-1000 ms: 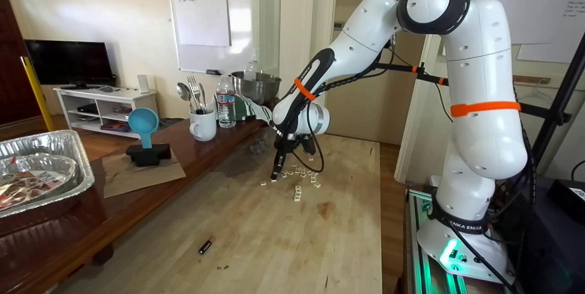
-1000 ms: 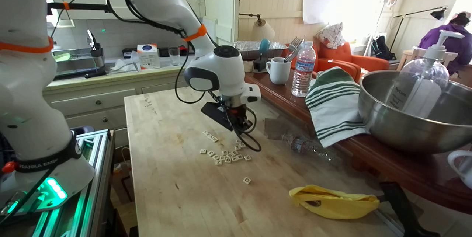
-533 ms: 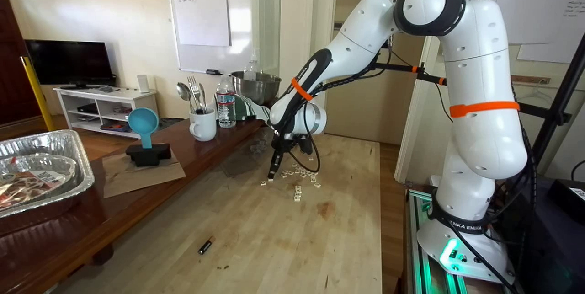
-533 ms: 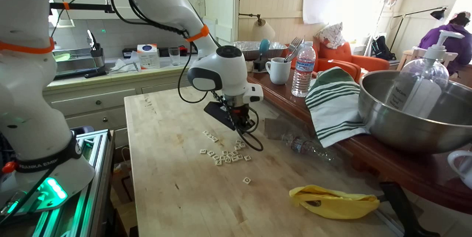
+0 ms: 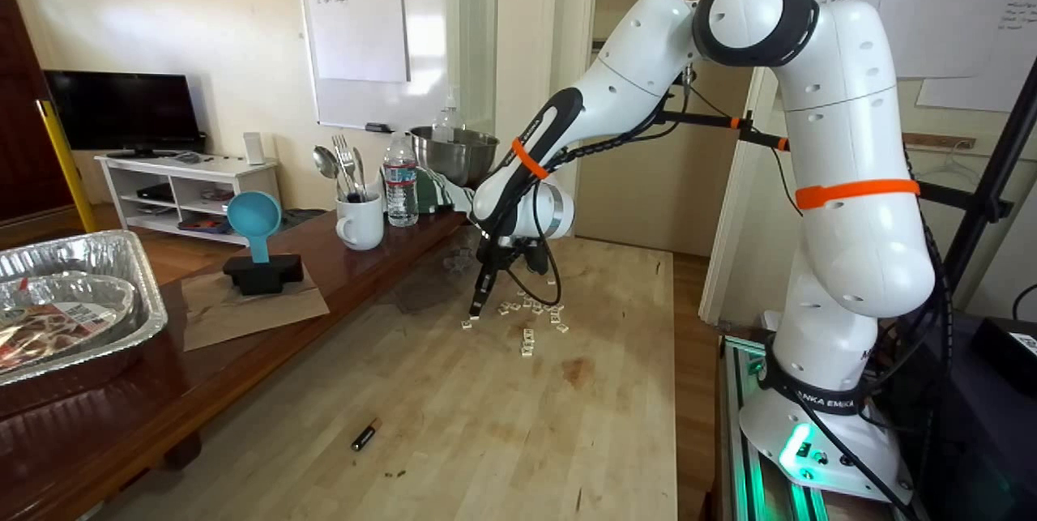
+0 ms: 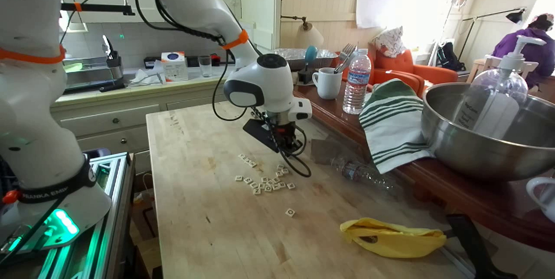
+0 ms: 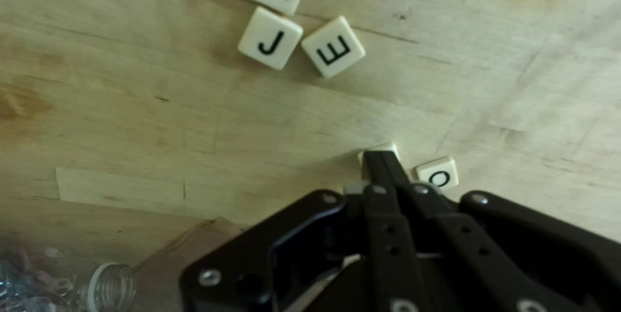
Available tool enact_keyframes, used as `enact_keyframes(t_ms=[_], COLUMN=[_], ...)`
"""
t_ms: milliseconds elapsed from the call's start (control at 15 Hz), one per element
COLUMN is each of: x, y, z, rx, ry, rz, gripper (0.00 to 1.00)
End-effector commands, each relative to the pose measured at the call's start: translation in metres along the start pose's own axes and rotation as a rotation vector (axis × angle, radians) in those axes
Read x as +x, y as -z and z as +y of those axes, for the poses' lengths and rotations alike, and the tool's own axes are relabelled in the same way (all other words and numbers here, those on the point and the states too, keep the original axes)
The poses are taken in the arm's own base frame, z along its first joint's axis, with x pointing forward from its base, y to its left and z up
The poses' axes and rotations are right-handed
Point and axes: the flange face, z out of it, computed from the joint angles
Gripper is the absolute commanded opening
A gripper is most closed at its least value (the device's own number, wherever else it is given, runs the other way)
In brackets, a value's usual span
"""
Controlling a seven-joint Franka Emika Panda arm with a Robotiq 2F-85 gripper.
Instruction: Move some of the letter tiles backwards
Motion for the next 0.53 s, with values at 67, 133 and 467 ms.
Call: enact_keyframes(t_ms=[67,133,467], x=[0.0022,0.0027,0.0016], y=[-0.0134,-0.0135,-0.014], z=[-0.0032,-0.0044,-0.0102], rx=[0.0,0.002,0.011], ry=[-0.025,-0.025,-0.016], rz=[0.001,0.001,-0.007], gripper=[0.0,0.0,0.0])
